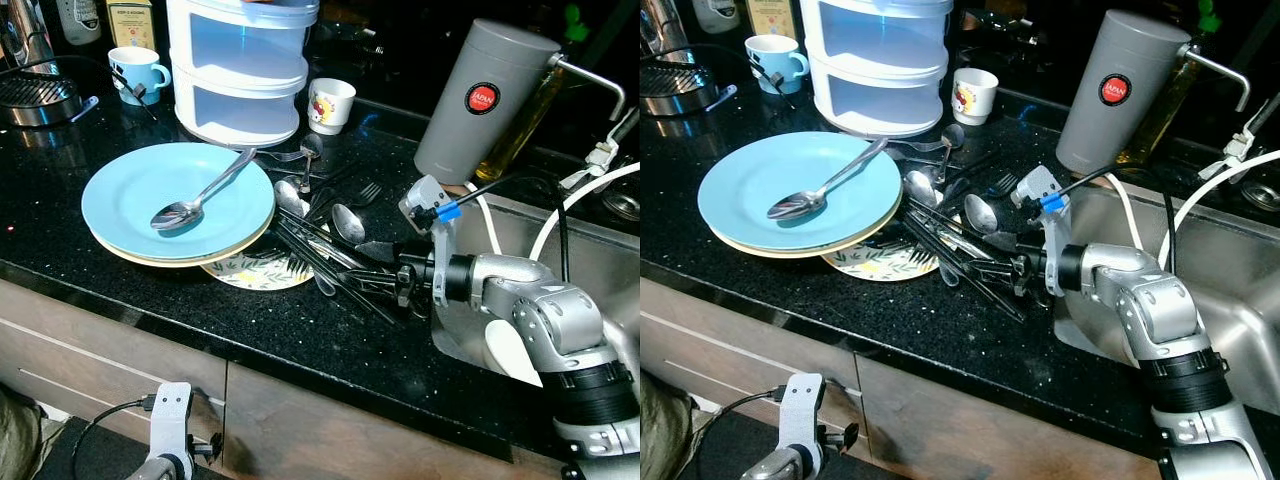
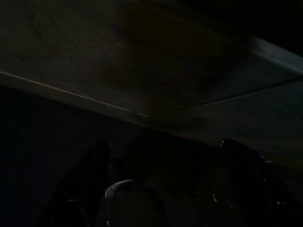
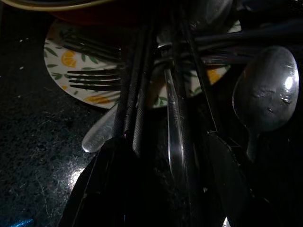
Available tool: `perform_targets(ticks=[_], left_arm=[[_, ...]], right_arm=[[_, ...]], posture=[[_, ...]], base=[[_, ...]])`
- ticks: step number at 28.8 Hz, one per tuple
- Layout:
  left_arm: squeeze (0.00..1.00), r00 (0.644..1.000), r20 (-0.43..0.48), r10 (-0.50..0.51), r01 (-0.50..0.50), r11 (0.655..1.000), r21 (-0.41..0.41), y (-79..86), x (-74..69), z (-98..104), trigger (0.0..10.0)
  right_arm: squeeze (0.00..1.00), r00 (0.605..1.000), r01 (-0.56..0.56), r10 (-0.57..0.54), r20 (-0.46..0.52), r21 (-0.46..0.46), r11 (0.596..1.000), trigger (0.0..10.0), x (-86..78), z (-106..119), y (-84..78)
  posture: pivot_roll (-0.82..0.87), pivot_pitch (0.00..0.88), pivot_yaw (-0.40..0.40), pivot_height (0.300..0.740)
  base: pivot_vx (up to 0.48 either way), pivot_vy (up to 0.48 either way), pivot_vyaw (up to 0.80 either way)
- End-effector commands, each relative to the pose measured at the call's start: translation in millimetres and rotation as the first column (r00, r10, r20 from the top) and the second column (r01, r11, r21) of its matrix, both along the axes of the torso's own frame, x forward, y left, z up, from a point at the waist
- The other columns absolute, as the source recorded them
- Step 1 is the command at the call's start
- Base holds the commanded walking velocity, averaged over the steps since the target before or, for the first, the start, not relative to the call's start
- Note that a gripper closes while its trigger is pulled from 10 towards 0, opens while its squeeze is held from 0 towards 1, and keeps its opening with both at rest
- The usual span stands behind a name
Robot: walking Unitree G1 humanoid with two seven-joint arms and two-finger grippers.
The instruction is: Kitchen organization
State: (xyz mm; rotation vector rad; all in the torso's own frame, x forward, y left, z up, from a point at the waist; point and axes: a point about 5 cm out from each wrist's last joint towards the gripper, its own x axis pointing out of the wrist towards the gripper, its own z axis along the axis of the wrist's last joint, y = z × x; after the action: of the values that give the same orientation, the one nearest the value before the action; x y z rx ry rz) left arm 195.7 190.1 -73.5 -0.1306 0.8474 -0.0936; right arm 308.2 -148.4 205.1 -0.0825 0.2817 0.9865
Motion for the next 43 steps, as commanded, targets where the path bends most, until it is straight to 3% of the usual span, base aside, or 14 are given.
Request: perform_targets(ticks=[1,3,5,6,7,8,9,10,24,31,38,42,43], left_arm=[[0.00,1.000,-0.028,-0.010,0.010,1.000,-0.011,-4.8,-4.6,-3.5,10.0],[0.00,0.999,-0.034,-0.014,0.014,1.000,-0.007,-4.9,-5.1,-3.9,10.0],[0.00,0.999,-0.047,-0.018,0.018,1.000,0.002,-5.1,-6.1,-4.8,10.0],[0.00,0.999,-0.047,-0.018,0.018,1.000,0.002,-5.1,-6.1,-4.8,10.0],[0.00,0.999,-0.051,-0.017,0.017,1.000,0.003,-5.2,-6.3,-5.1,10.0],[0.00,0.998,-0.054,-0.015,0.015,1.000,0.003,-5.2,-6.4,-5.2,10.0],[0.00,0.998,-0.060,-0.013,0.013,1.000,0.005,-5.6,-6.4,-5.4,10.0],[0.00,0.998,-0.062,-0.014,0.014,1.000,0.007,-5.9,-6.5,-5.6,10.0],[0.00,0.997,-0.078,-0.013,0.015,1.000,0.018,-4.3,-8.4,-6.7,10.0],[0.00,0.997,-0.082,-0.013,0.015,1.000,0.019,-4.2,-9.1,-7.1,10.0],[0.00,0.996,-0.085,-0.016,0.018,1.000,0.019,-4.2,-10.2,-7.6,10.0],[0.00,0.996,-0.087,-0.018,0.019,1.000,0.018,-4.6,-10.5,-7.8,10.0],[0.00,0.996,-0.088,-0.019,0.020,1.000,0.018,-4.8,-10.7,-7.9,10.0]], right_arm=[[0.00,1.000,0.016,-0.016,-0.011,0.006,1.000,10.0,-1.7,-1.9,2.4],[0.00,0.999,0.042,-0.041,-0.012,0.018,0.999,9.9,0.3,-2.2,2.9],[0.00,0.995,0.098,-0.097,-0.030,0.046,0.994,7.9,4.9,-3.4,4.6],[0.00,0.995,0.098,-0.097,-0.030,0.046,0.994,7.9,4.9,-3.4,4.6],[0.00,0.993,0.111,-0.109,-0.039,0.052,0.992,5.8,5.8,-4.1,5.2],[0.00,0.992,0.121,-0.119,-0.049,0.056,0.991,4.7,6.5,-5.1,5.9],[0.00,0.989,0.135,-0.131,-0.062,0.060,0.989,0.4,7.3,-6.7,7.1],[0.00,0.989,0.138,-0.134,-0.066,0.063,0.988,0.0,7.4,-7.2,7.8],[0.00,0.990,0.137,-0.133,-0.053,0.090,0.986,0.0,4.8,-4.8,10.8],[0.00,0.993,0.114,-0.107,-0.053,0.156,0.981,0.0,2.3,1.2,7.0],[0.00,0.998,0.064,-0.059,-0.024,0.371,0.926,0.0,0.5,25.2,1.8],[0.00,0.997,0.068,-0.071,-0.003,0.338,0.939,0.0,0.6,24.7,-1.5],[0.00,0.997,0.066,-0.075,0.020,0.279,0.958,1.7,-0.2,20.8,-1.9]], posture=[[0.09,0.011,-0.100,0.740],[0.09,0.010,-0.098,0.740],[0.08,0.008,-0.094,0.740],[0.08,0.008,-0.094,0.740],[0.09,0.007,-0.094,0.740],[0.09,0.007,-0.093,0.740],[0.08,0.005,-0.090,0.740],[0.08,0.004,-0.088,0.740],[0.08,0.006,-0.082,0.740],[0.08,0.007,-0.083,0.740],[0.08,0.003,-0.081,0.740],[0.08,0.001,-0.082,0.740],[0.08,0.000,-0.082,0.740]], base=[[0.000,0.000,0.00],[0.000,0.000,0.00],[0.000,0.000,0.00],[0.000,0.000,0.00],[0.000,0.000,0.00],[0.000,0.000,0.00],[0.000,0.000,0.00],[0.000,0.000,0.00],[0.000,0.000,0.00],[0.000,0.000,0.00],[0.000,0.000,0.00],[0.000,0.000,0.00],[0.000,0.000,0.00]])
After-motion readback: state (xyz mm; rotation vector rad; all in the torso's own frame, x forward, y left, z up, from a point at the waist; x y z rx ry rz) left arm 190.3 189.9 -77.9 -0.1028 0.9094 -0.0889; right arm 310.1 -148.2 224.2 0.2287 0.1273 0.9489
